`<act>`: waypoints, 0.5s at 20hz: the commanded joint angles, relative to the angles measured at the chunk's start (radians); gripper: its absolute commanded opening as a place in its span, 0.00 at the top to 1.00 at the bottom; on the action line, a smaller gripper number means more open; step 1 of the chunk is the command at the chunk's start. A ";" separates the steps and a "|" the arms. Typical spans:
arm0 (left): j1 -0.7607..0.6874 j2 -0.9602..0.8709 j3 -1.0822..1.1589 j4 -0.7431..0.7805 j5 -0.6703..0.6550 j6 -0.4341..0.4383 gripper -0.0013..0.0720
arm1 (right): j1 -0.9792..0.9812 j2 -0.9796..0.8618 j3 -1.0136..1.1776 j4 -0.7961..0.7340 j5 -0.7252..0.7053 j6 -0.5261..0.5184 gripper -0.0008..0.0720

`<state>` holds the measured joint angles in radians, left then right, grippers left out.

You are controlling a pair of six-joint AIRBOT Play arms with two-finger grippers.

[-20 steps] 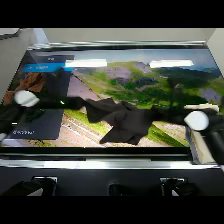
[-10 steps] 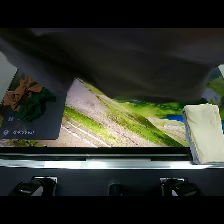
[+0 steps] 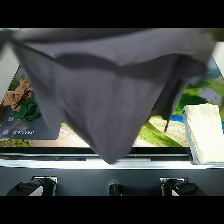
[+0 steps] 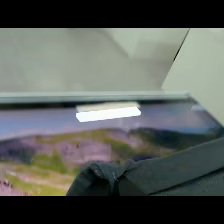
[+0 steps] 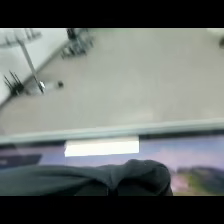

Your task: Fold the shirts.

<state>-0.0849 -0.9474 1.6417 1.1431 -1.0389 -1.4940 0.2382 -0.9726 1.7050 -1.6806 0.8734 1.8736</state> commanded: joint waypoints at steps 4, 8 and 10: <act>0.000 -0.383 -0.187 0.015 -0.163 -0.006 0.93 | 0.000 -0.520 0.002 0.254 -0.068 0.150 0.91; 0.000 -0.570 -0.229 -0.097 -0.212 0.047 0.93 | 0.002 -0.671 0.002 0.493 0.067 0.127 0.90; 0.003 -0.602 -0.226 -0.126 -0.210 0.085 0.93 | -0.011 -0.669 0.002 0.494 0.182 0.023 0.42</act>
<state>-0.0845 -1.4597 1.4334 1.0798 -1.2179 -1.4616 0.2382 -1.5799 1.7061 -1.2938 0.9150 1.9842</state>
